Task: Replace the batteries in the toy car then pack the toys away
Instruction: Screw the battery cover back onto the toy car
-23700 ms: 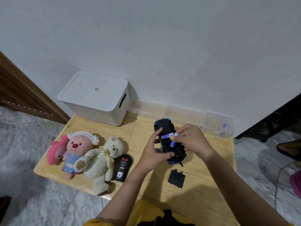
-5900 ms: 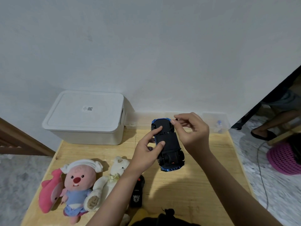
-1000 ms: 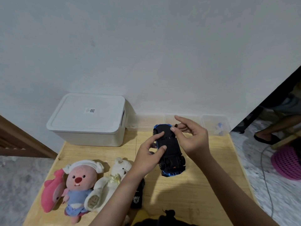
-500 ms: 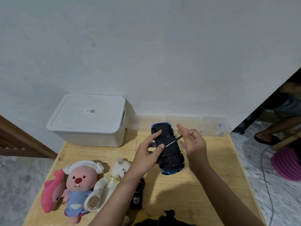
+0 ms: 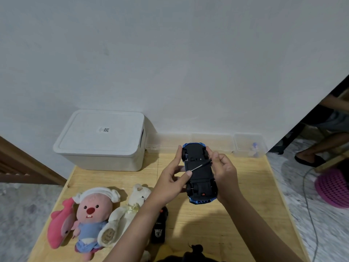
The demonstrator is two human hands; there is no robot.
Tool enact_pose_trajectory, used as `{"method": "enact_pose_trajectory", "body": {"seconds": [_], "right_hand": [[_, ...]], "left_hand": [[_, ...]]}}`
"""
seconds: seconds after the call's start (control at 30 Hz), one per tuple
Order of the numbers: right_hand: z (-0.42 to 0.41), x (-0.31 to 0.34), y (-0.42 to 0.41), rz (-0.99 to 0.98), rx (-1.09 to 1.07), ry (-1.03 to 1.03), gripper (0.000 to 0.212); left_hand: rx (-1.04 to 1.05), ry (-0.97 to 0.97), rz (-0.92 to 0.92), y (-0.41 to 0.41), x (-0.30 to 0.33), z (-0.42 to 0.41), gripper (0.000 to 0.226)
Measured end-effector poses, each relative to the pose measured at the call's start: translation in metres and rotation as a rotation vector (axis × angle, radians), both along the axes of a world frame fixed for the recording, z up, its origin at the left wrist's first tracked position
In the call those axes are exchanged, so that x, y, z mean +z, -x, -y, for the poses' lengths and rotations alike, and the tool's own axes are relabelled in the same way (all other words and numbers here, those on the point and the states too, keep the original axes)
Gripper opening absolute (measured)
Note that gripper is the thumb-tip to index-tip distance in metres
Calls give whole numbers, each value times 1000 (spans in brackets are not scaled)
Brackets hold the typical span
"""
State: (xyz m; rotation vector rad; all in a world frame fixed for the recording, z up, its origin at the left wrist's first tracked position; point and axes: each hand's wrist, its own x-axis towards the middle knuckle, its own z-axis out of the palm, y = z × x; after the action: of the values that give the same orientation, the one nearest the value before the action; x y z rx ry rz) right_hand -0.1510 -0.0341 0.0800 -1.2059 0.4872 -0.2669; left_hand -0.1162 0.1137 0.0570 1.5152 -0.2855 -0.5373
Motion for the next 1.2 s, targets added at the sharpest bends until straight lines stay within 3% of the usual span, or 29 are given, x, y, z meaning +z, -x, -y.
{"method": "enact_pose_trajectory", "body": {"seconds": [0.37,0.7,0.8,0.9,1.07,1.2], "right_hand": [[6,-5,-4,7,-11,-13,24],[9,-15,-11,65,18,-100,33],[10,-18,-11,76,14,-110,33],[14,-21,-8,22,-32,-59,27],[28,-26,1,-140,-125,66,30],[32,-33,5,-180,-247,183,25]], "left_hand": [[-34,-11,-1,-3,-3,-3,64],[-80,243,-182,3,-6,7,69],[-52,240,-168,3,-7,7,63],[-6,165,-116,2,-8,6,58],[102,-137,62,-6,-19,5,58],[28,-559,185,-13,-38,7,62]]}}
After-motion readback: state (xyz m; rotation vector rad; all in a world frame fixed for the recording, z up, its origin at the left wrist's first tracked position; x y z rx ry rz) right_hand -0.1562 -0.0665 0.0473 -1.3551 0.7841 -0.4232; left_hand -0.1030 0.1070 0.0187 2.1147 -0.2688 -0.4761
